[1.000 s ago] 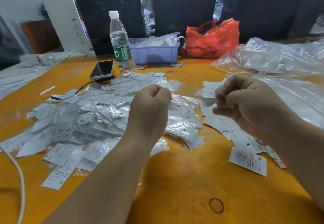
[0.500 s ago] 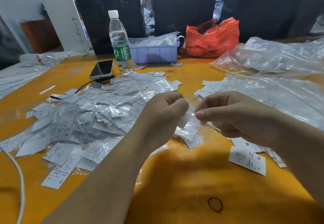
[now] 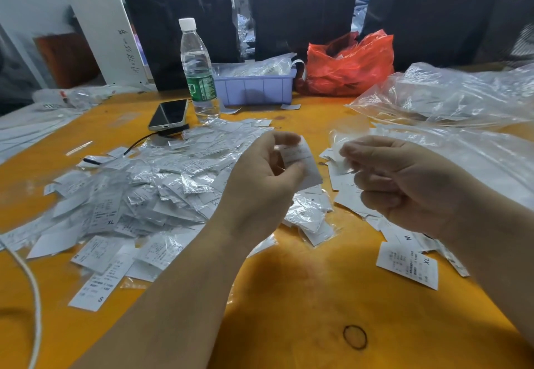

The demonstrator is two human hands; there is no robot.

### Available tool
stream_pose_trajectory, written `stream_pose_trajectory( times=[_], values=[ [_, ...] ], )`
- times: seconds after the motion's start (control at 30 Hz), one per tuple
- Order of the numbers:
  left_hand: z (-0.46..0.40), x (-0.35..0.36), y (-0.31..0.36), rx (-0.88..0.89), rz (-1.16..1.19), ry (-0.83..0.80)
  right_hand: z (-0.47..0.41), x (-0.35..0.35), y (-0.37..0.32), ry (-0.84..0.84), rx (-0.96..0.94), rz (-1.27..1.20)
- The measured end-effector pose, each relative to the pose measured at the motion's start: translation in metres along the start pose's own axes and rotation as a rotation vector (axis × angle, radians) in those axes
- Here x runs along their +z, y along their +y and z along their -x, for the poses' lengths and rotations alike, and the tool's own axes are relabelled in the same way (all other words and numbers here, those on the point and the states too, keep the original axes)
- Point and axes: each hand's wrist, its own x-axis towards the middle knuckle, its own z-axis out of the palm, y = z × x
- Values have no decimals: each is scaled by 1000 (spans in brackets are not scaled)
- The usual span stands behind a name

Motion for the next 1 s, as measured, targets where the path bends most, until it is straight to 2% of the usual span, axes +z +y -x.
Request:
stream_pose_trajectory(
  times=[0.37,0.53,0.73,1.0],
  values=[
    [-2,2,2,-115,162,-36,1,7,6,74,20,-23],
    [-3,3,1,-201,353,-69,2,9,8,103,12,-43],
    [-2,9,-1,-306,453,-107,1,10,10,87,-9,-17],
    [1,13,2,-257,502,-159,-1,9,11,151,-73,-15]
  ],
)
